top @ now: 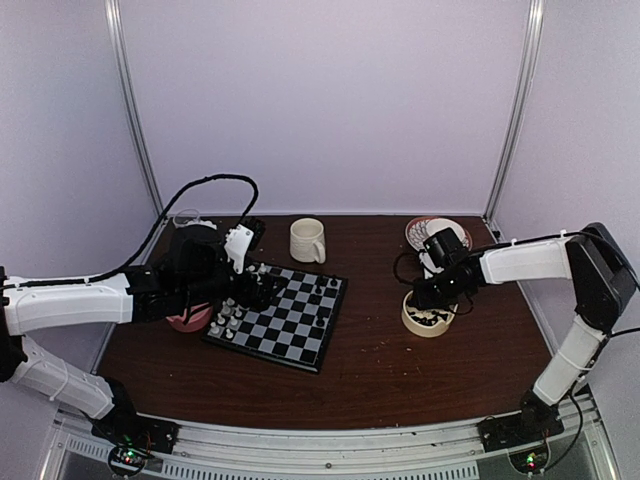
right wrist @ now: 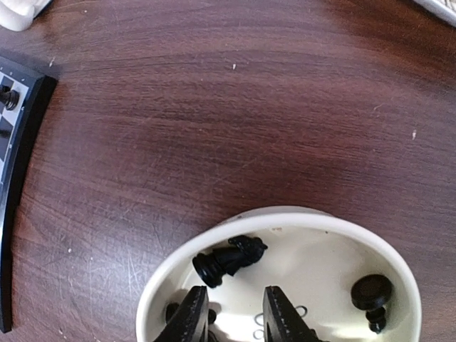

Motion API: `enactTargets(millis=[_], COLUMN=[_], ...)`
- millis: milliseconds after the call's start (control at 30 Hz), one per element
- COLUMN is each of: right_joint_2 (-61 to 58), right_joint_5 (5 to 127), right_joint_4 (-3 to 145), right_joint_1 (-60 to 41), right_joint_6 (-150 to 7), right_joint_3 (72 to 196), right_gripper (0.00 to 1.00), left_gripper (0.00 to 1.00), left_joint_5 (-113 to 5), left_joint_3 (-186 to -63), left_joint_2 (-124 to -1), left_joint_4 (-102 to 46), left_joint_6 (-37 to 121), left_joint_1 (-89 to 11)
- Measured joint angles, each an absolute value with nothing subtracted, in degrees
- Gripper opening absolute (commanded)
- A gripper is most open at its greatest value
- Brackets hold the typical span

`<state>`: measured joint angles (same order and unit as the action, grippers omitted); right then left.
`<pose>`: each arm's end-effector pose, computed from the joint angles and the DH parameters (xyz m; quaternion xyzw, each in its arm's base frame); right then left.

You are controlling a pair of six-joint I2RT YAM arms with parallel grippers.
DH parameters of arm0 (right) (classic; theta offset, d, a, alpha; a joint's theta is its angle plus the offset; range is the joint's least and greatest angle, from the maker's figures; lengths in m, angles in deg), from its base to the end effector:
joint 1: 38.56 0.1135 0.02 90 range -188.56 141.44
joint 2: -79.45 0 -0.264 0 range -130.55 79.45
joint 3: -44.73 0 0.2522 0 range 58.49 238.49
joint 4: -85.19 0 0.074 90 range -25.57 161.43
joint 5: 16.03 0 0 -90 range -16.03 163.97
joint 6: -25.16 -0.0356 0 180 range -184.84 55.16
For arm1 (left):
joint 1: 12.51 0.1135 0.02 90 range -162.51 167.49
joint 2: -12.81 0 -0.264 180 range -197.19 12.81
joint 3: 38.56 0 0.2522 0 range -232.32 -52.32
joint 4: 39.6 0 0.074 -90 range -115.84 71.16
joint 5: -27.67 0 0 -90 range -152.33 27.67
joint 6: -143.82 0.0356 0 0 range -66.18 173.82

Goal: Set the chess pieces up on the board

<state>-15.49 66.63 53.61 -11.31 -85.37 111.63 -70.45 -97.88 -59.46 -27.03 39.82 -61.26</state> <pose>0.2829 0.1508 0.1637 -0.0732 0.9604 0.1624 0.2141 0.1910 -0.2102 0.2614 0.2159 0.8165 -0.2259 0.4855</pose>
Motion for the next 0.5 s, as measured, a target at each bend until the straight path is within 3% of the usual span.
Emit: enactTargets(millis=[500], right_joint_2=[-19.95], right_joint_5=[66.9], right_joint_4=[52.58], right_joint_1=[-10.92], right_joint_6=[-85.79], right_joint_3=[114.85], right_gripper=[0.36], left_gripper=[0.97], left_joint_5=[-70.45], left_joint_3=[-97.88], left_joint_2=[-59.43], left_joint_4=[-27.03], left_joint_6=[39.82], left_joint_1=[-61.28])
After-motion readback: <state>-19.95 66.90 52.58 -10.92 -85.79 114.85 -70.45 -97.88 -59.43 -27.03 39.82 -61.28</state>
